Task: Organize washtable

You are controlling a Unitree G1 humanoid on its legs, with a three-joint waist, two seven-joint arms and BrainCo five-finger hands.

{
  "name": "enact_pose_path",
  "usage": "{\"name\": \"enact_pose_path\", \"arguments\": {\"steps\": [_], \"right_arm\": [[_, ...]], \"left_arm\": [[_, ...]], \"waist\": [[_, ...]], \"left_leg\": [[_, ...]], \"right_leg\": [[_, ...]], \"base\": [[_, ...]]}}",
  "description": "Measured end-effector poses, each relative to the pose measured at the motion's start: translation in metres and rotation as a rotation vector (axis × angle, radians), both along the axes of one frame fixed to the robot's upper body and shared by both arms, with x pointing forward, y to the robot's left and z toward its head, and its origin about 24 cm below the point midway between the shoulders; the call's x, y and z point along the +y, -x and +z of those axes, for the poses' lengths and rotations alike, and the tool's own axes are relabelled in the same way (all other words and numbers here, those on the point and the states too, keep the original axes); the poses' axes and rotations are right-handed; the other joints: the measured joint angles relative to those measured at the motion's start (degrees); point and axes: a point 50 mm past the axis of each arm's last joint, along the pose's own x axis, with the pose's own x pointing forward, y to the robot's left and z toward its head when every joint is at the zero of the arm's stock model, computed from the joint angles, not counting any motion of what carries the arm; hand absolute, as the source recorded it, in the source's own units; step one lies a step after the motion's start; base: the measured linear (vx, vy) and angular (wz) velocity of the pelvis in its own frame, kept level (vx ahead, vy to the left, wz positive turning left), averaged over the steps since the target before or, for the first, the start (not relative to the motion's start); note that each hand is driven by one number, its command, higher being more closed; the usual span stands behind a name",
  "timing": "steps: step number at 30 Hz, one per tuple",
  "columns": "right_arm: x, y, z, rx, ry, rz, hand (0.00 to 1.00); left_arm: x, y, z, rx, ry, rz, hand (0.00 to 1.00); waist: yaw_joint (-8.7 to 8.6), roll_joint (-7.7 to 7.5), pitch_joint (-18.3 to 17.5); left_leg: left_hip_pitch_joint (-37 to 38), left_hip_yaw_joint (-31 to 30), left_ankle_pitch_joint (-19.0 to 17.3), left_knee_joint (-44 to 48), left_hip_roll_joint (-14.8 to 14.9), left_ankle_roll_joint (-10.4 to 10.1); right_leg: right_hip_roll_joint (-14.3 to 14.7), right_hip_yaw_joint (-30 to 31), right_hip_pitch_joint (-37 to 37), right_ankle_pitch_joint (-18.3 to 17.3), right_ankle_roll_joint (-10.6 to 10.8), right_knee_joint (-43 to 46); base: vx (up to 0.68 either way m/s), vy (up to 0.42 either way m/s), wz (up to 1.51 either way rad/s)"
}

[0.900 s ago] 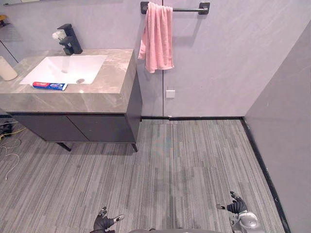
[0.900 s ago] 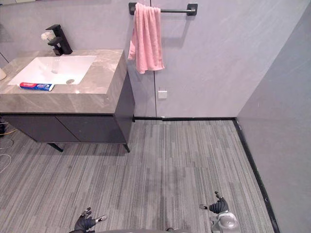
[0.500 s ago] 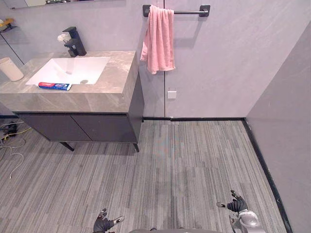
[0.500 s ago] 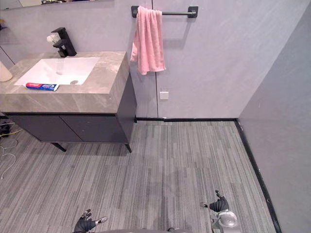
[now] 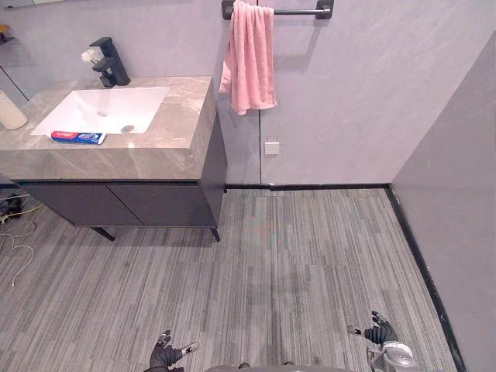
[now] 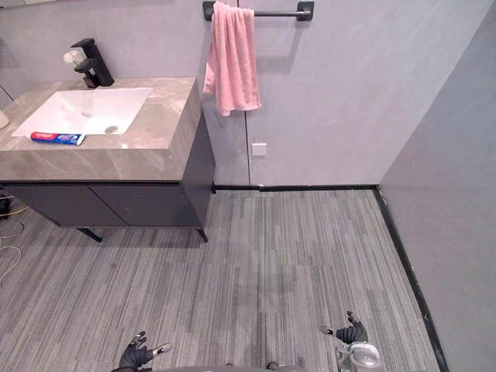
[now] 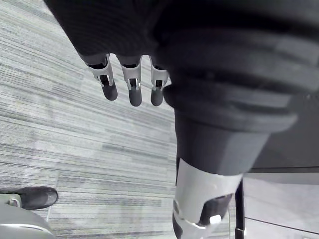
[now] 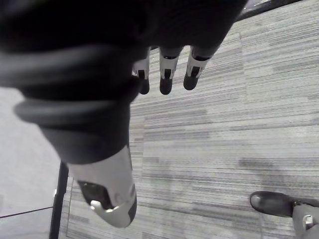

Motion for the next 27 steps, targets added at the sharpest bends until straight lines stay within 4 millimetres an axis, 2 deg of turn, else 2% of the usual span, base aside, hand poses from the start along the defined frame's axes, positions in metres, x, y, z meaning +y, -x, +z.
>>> {"name": "enact_pose_path", "arguments": {"steps": [15, 18, 20, 22, 23, 24, 25, 27], "right_arm": [[0.015, 0.001, -0.005, -0.004, -0.046, -0.049, 0.00], [0.017, 0.001, -0.006, -0.005, -0.056, -0.056, 0.00], [0.019, 0.000, -0.006, -0.012, -0.066, -0.066, 0.00], [0.019, -0.004, -0.005, -0.022, -0.067, -0.066, 0.00], [0.020, -0.005, -0.005, -0.025, -0.069, -0.067, 0.00], [0.022, -0.006, -0.005, -0.027, -0.075, -0.068, 0.00], [0.024, -0.007, -0.005, -0.029, -0.080, -0.069, 0.00], [0.034, -0.005, -0.008, -0.023, -0.108, -0.070, 0.00]], "left_arm": [[-0.002, -0.002, 0.000, -0.002, 0.001, -0.009, 0.00], [-0.003, -0.004, 0.001, -0.015, 0.000, -0.018, 0.00], [-0.005, -0.007, 0.003, -0.028, -0.001, -0.028, 0.00], [-0.007, -0.010, 0.004, -0.039, -0.001, -0.044, 0.00], [-0.007, -0.014, 0.005, -0.053, -0.002, -0.051, 0.00], [-0.007, -0.016, 0.007, -0.063, -0.005, -0.056, 0.00], [-0.007, -0.017, 0.008, -0.068, -0.009, -0.063, 0.00], [-0.003, -0.023, 0.012, -0.088, -0.036, -0.093, 0.00]], "waist": [[0.16, -0.17, 0.20], [0.30, -0.24, 0.27], [0.47, -0.19, 0.32], [0.46, -0.13, 0.62], [0.39, -0.24, 1.22], [0.43, -0.21, 1.78], [0.41, -0.29, 2.03], [0.40, -1.43, 3.14]], "left_leg": [[-2.34, 3.29, -1.48, 0.39, 1.09, 0.44], [-3.60, 3.66, -3.00, 2.39, 1.31, 0.69], [-4.57, 4.33, -5.04, 5.13, 1.54, 0.89], [-5.78, 4.96, -7.44, 8.30, 1.40, 1.56], [-6.40, 5.21, -9.44, 10.92, 1.05, 2.14], [-6.26, 5.39, -10.14, 11.92, 0.95, 2.52], [-6.27, 5.40, -10.51, 12.42, 0.80, 2.77], [-4.68, 5.01, -11.61, 12.56, -0.24, 3.95]], "right_leg": [[1.27, 3.40, -2.95, 0.18, -0.28, -0.20], [1.32, 3.70, -3.94, -0.22, 0.26, 0.81], [1.27, 4.30, -5.20, -2.09, 0.60, 3.74], [0.69, 4.70, -8.61, -6.10, 1.51, 11.13], [-0.23, 4.34, -11.91, -9.55, 3.80, 19.35], [-0.75, 3.85, -13.92, -10.54, 5.28, 24.77], [-1.21, 3.38, -15.42, -10.88, 5.86, 28.55], [-3.86, 0.94, -22.01, -11.98, 5.90, 42.93]], "base": [[0.02, -0.023, -0.13], [0.06, 0.000, -0.09], [0.05, 0.014, -0.17], [0.02, 0.034, -0.14], [0.01, 0.054, -0.07], [0.02, 0.064, -0.04], [0.03, 0.063, 0.02], [0.13, 0.049, 0.09]]}}
